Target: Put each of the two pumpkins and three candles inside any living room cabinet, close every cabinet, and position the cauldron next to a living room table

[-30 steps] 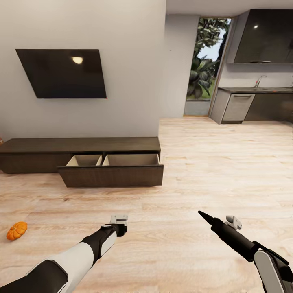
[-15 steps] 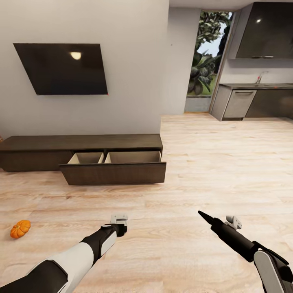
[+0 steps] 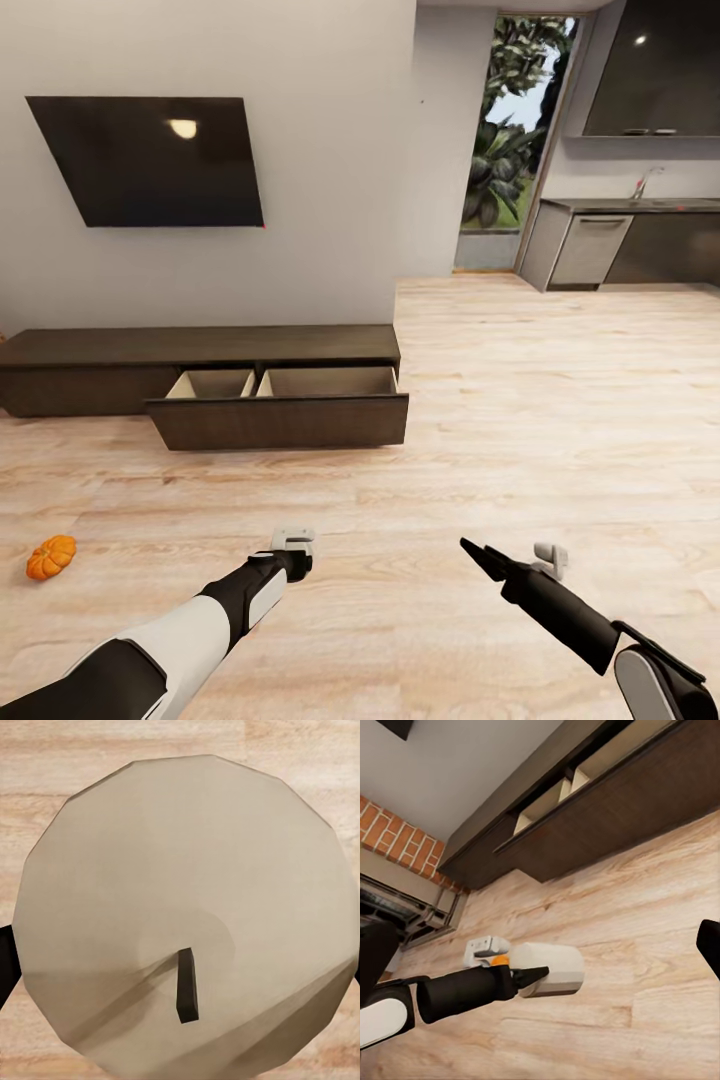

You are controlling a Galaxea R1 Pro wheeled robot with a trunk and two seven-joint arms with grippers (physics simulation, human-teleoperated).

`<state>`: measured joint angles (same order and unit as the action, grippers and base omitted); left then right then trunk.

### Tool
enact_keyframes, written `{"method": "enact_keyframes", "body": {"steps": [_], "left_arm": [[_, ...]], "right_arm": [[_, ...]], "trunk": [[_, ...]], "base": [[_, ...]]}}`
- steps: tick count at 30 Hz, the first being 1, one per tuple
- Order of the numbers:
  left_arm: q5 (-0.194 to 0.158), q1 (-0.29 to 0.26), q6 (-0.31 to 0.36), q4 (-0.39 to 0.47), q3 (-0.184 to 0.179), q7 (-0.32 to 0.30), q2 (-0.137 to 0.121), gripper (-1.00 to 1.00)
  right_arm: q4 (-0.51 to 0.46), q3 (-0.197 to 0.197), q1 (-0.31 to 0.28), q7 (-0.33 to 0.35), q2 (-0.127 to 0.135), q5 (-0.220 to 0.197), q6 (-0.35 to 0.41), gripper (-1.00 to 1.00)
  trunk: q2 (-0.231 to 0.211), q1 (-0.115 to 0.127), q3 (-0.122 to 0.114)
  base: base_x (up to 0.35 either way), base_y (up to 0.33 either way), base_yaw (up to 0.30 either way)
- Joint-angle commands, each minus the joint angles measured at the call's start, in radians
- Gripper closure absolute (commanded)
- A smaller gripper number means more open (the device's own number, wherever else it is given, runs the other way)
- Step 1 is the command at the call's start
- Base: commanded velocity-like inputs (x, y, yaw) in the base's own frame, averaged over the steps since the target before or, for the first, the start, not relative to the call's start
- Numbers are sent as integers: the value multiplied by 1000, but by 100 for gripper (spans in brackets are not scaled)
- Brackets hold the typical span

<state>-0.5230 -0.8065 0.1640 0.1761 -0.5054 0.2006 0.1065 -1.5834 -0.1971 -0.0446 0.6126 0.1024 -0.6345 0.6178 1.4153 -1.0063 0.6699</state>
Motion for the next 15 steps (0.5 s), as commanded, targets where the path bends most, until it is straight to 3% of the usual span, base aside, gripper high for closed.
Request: {"method": "enact_keyframes", "body": {"steps": [1,15], "left_arm": [[-8,0,5,2,-9,6,0,100],[-8,0,5,3,-9,6,-1,100]], "right_arm": [[0,0,0,2,0,-4,6,-100],[-1,-8,2,4,-1,1,2,-100]], "trunk": [[0,0,1],[0,0,1]], "base": [[0,0,0],[0,0,0]]}}
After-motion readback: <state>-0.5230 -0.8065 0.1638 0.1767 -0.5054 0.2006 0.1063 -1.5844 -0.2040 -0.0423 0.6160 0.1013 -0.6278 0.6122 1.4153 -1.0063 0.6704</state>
